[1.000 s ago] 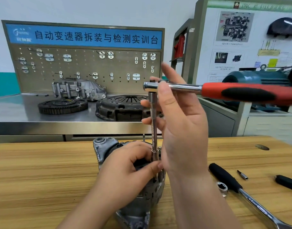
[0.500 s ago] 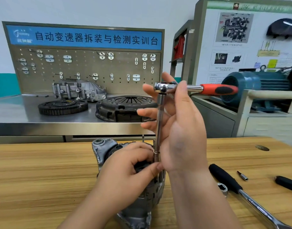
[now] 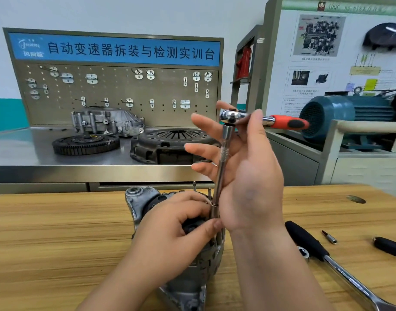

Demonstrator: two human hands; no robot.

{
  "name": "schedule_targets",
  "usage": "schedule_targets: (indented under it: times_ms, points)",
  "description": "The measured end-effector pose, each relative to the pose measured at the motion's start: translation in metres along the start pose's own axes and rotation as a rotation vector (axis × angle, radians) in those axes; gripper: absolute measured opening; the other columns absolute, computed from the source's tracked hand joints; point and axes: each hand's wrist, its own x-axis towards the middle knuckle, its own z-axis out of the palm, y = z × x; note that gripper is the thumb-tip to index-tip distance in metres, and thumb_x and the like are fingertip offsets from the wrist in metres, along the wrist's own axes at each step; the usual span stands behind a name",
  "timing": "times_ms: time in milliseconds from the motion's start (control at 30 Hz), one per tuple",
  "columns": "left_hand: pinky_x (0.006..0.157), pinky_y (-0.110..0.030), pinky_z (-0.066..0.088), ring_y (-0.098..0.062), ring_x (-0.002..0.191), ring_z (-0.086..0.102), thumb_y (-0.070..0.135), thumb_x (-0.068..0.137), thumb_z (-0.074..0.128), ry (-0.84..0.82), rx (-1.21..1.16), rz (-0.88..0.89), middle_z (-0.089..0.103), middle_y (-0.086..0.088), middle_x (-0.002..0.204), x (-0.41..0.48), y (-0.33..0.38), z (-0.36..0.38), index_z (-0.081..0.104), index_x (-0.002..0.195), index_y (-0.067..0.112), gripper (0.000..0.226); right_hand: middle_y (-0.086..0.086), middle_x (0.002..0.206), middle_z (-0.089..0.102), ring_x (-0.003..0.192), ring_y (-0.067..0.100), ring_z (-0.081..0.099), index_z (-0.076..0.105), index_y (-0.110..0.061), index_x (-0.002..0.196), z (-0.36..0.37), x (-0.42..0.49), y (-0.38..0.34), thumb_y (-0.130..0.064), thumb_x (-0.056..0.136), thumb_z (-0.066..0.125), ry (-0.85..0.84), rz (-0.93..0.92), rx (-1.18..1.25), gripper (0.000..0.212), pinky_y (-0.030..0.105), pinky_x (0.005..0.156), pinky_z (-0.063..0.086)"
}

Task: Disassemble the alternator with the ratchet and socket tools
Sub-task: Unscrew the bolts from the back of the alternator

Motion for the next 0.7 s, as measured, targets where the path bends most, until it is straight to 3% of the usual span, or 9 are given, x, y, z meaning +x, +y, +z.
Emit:
schedule_targets:
  times_ms: [100,167,267,400,567,700]
  points:
    - [0.081,-0.035,0.051,-0.008,0.096,0.063,0.054,0.068,0.057,0.013,0.001,-0.011,0.068,0.014,0.094,0.0013,-0.0005,0.0001,0.074,0.075,0.018,0.041,0.000,0.097,0.074,0.070,0.016,0.068,0.063,-0.031,0.117,0.0023,-0.0008,0.0025,-0.051,0.087,0.051,0.018,-0.071,-0.056,0.038,0.022,0.050,0.051]
    - [0.080,-0.037,0.051,-0.007,0.094,0.063,0.053,0.067,0.058,0.021,0.024,-0.023,0.068,0.014,0.092,0.0014,0.0000,0.0007,0.072,0.074,0.015,0.041,-0.005,0.095,0.070,0.074,0.014,0.067,0.066,-0.037,0.114,0.0034,-0.0015,0.0029,-0.037,0.090,0.055,0.026,-0.146,-0.119,0.026,0.021,0.051,0.050]
    - [0.081,-0.036,0.050,-0.004,0.094,0.061,0.051,0.068,0.060,0.025,0.072,-0.027,0.068,0.015,0.092,0.0013,0.0003,0.0014,0.073,0.080,0.017,0.039,-0.005,0.111,0.070,0.078,0.013,0.067,0.070,-0.037,0.108,0.0044,-0.0021,0.0025,-0.026,0.088,0.057,0.002,-0.210,-0.151,0.026,0.020,0.054,0.051]
    - [0.079,-0.036,0.050,-0.005,0.095,0.061,0.057,0.068,0.052,0.018,0.092,-0.010,0.067,0.014,0.093,0.0011,0.0006,0.0018,0.072,0.082,0.018,0.047,0.001,0.115,0.070,0.072,0.015,0.068,0.067,-0.035,0.108,0.0044,-0.0020,0.0031,-0.031,0.092,0.050,-0.027,-0.149,-0.078,0.024,0.020,0.051,0.051]
    - [0.080,-0.038,0.051,-0.012,0.095,0.063,0.054,0.073,0.055,0.008,0.038,0.020,0.067,0.011,0.094,0.0001,-0.0010,0.0017,0.072,0.078,0.015,0.043,0.007,0.097,0.074,0.063,0.017,0.067,0.062,-0.023,0.110,-0.0013,-0.0004,0.0035,-0.040,0.098,0.039,-0.023,-0.058,-0.028,0.031,0.021,0.049,0.050]
    - [0.081,-0.038,0.051,-0.012,0.096,0.064,0.053,0.069,0.057,-0.003,-0.018,-0.007,0.068,0.010,0.095,0.0011,-0.0018,0.0001,0.074,0.078,0.013,0.045,0.003,0.094,0.073,0.065,0.015,0.067,0.063,-0.033,0.114,0.0018,-0.0012,0.0048,-0.039,0.094,0.046,-0.022,-0.102,-0.083,0.027,0.021,0.049,0.050]
